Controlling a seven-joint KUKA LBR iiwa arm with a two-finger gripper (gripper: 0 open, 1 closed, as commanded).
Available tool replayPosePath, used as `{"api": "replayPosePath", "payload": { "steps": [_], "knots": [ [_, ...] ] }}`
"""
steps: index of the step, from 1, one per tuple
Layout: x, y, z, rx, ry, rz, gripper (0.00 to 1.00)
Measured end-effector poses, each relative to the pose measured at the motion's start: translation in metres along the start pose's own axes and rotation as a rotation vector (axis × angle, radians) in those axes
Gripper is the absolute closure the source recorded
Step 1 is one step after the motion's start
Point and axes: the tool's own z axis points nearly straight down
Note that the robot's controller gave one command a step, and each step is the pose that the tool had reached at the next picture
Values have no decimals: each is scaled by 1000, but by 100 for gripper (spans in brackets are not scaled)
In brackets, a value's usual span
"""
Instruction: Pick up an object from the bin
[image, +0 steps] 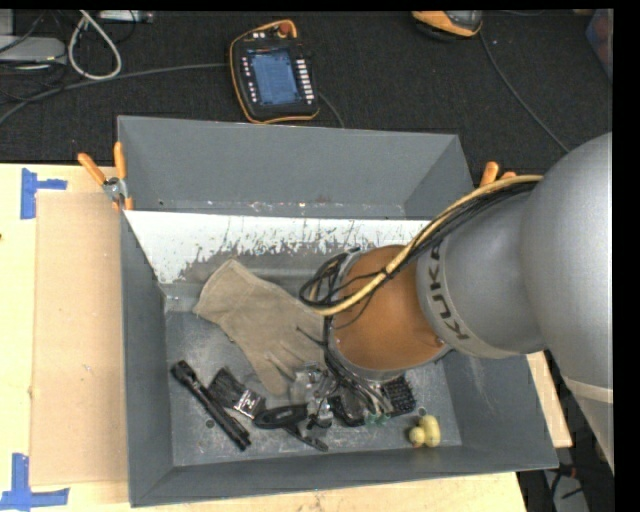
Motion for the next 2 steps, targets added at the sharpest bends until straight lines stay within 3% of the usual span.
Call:
{"api": "replayPosePath", "payload": {
  "steps": [1, 2],
  "knots": [
    [14, -50, -11, 0, 3, 49, 100],
    [14, -50, -11, 0, 3, 49, 100]
  ]
}}
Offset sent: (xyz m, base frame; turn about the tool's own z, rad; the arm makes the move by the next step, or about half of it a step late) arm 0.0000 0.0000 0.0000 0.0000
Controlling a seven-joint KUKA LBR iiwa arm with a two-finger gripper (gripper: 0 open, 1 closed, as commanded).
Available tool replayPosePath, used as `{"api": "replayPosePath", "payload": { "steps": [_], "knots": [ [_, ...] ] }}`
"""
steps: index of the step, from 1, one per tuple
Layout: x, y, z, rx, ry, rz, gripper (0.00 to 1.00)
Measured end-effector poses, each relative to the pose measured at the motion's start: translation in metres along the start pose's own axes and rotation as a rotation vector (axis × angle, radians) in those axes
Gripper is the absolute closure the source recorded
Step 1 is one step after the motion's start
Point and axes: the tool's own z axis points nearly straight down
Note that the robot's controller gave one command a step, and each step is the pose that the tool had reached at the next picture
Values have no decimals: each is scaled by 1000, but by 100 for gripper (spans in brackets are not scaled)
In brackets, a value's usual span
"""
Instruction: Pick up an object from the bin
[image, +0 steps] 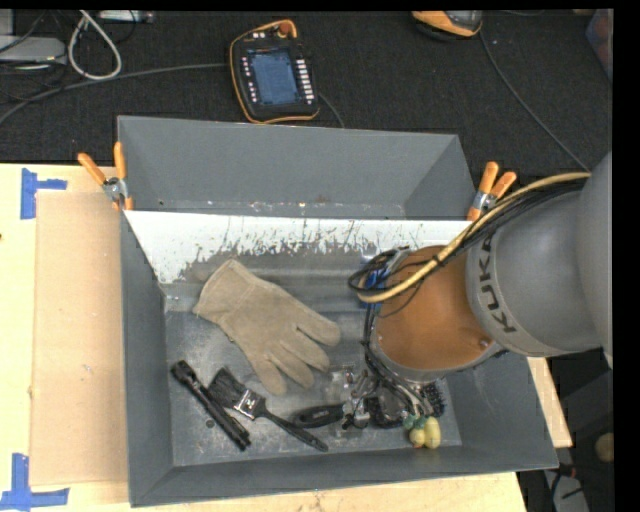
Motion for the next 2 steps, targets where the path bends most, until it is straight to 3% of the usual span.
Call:
{"api": "replayPosePath", "payload": {
  "steps": [2],
  "knots": [
    [0, 0, 0, 0, 0, 0, 100]
  ]
}}
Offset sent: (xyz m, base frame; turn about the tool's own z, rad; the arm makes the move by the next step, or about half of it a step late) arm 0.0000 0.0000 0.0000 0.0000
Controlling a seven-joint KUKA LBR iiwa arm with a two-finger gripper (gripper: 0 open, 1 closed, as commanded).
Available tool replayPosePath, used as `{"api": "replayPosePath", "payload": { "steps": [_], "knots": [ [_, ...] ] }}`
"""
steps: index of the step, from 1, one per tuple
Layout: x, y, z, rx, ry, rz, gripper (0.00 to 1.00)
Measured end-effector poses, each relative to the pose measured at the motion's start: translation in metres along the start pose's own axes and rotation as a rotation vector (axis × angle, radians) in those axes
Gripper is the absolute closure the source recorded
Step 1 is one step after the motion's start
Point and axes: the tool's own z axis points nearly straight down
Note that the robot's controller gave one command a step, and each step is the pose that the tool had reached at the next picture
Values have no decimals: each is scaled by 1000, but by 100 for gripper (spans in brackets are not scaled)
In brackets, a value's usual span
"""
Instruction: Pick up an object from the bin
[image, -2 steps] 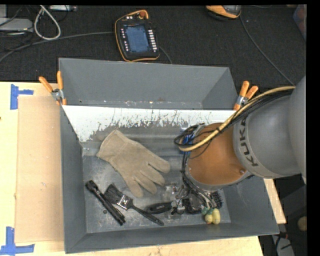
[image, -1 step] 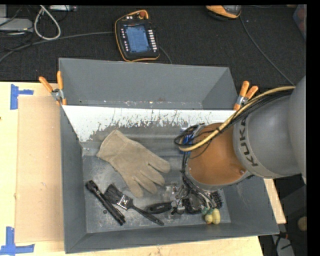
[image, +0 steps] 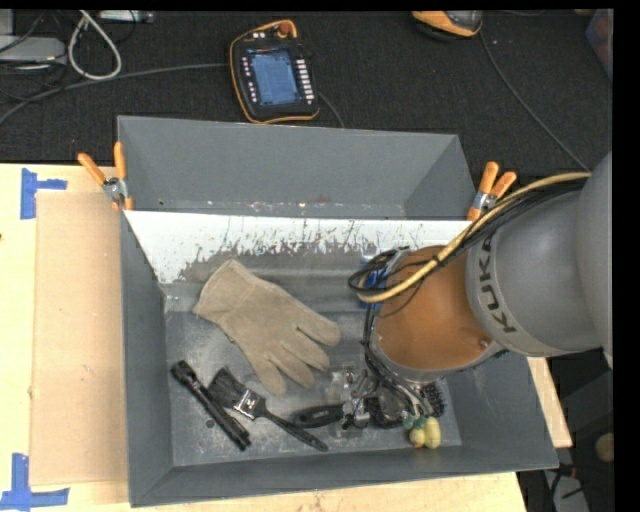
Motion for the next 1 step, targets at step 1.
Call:
{"api": "replayPosePath", "payload": {
  "steps": [1],
  "knots": [
    [0, 0, 0, 0, 0, 0, 100]
  ]
}}
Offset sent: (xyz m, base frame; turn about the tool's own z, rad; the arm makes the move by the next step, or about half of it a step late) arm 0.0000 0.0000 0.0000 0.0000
